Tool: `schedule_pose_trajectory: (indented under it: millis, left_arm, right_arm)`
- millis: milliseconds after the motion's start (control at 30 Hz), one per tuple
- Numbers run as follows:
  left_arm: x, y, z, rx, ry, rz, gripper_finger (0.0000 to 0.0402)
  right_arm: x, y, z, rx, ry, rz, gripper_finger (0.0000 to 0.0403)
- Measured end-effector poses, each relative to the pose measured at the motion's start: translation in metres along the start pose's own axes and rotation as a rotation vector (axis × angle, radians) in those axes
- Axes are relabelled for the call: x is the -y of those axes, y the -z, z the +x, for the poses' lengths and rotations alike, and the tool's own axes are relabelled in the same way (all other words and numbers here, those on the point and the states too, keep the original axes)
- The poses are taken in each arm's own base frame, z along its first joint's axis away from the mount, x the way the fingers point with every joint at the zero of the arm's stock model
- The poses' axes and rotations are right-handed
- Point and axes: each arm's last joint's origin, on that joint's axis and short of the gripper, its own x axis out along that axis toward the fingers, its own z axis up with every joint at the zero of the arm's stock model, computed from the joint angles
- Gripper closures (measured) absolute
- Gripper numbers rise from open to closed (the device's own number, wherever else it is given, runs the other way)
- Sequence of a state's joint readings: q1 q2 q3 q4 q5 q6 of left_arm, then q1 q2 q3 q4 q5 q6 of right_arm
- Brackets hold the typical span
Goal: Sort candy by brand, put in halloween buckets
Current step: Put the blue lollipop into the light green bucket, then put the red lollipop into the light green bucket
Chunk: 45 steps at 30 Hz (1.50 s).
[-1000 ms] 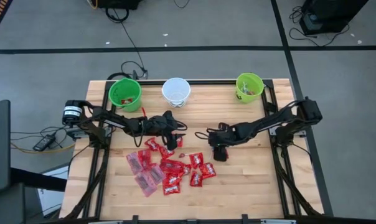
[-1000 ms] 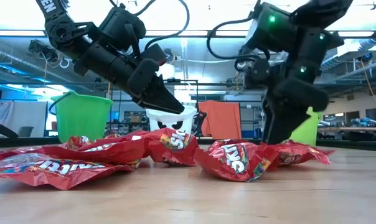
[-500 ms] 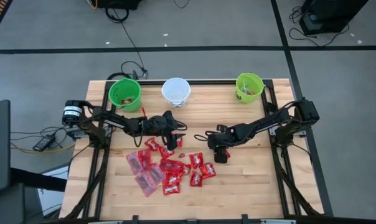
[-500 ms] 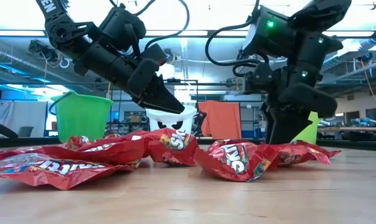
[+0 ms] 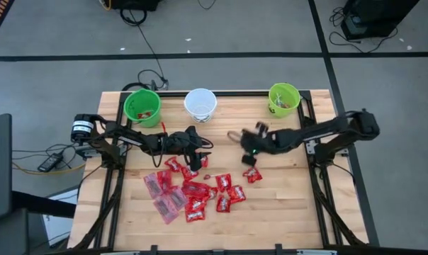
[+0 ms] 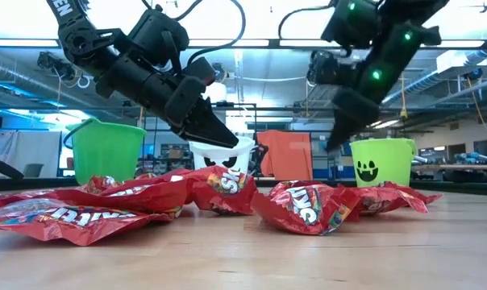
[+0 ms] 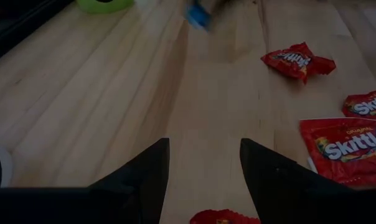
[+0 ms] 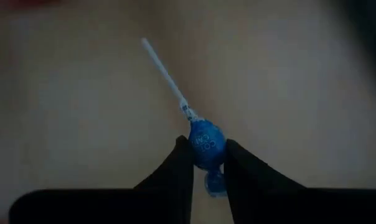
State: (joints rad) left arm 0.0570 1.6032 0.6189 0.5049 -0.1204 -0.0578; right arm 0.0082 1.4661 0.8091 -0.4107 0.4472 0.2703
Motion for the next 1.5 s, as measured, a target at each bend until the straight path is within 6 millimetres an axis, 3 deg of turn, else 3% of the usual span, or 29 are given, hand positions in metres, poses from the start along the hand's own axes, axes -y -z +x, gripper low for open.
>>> schedule_pose_trajectory:
  millis: [133, 300, 467, 600, 733, 800, 900, 1167, 1300, 1500]
  left_arm:
    - [0.0, 0.0, 0.0, 0.0, 0.0, 0.0, 0.02]
    - [0.0, 0.0, 0.0, -0.001, 0.0, 0.0, 0.02]
    - [0.0, 0.0, 0.0, -0.002, 0.0, 0.002, 0.02]
    - [0.0, 0.0, 0.0, -0.001, 0.0, 0.004, 0.02]
    - [0.0, 0.0, 0.0, -0.002, 0.0, 0.011, 0.02]
    - [0.0, 0.0, 0.0, -0.002, 0.004, 0.025, 0.02]
    - [0.0, 0.0, 0.0, -0.002, 0.013, 0.028, 0.02]
    - [0.001, 0.0, 0.0, -0.002, 0.019, 0.03, 0.02]
    - [0.001, 0.002, 0.0, -0.025, 0.044, 0.026, 0.02]
    - [0.0, 0.012, -0.003, -0.135, 0.053, 0.017, 0.0199]
  right_arm:
    - [0.038, -0.009, -0.022, 0.106, 0.253, 0.115, 0.033]
    - [0.097, -0.007, -0.041, 0.158, 0.549, 0.379, 0.0329]
    - [0.147, 0.005, -0.043, 0.095, 0.673, 0.582, 0.0281]
    - [0.167, 0.01, -0.041, 0.048, 0.669, 0.629, 0.0244]
    - [0.174, 0.012, -0.04, 0.025, 0.644, 0.612, 0.0207]
    - [0.172, 0.011, -0.042, 0.021, 0.604, 0.573, 0.0189]
    - [0.159, 0.009, -0.043, 0.006, 0.4, 0.453, 0.017]
    - [0.096, 0.0, -0.046, -0.003, -0.165, 0.234, 0.017]
    - [0.062, -0.001, -0.048, -0.005, -0.251, 0.152, 0.0181]
    - [0.025, -0.005, -0.044, 0.042, -0.228, 0.122, 0.019]
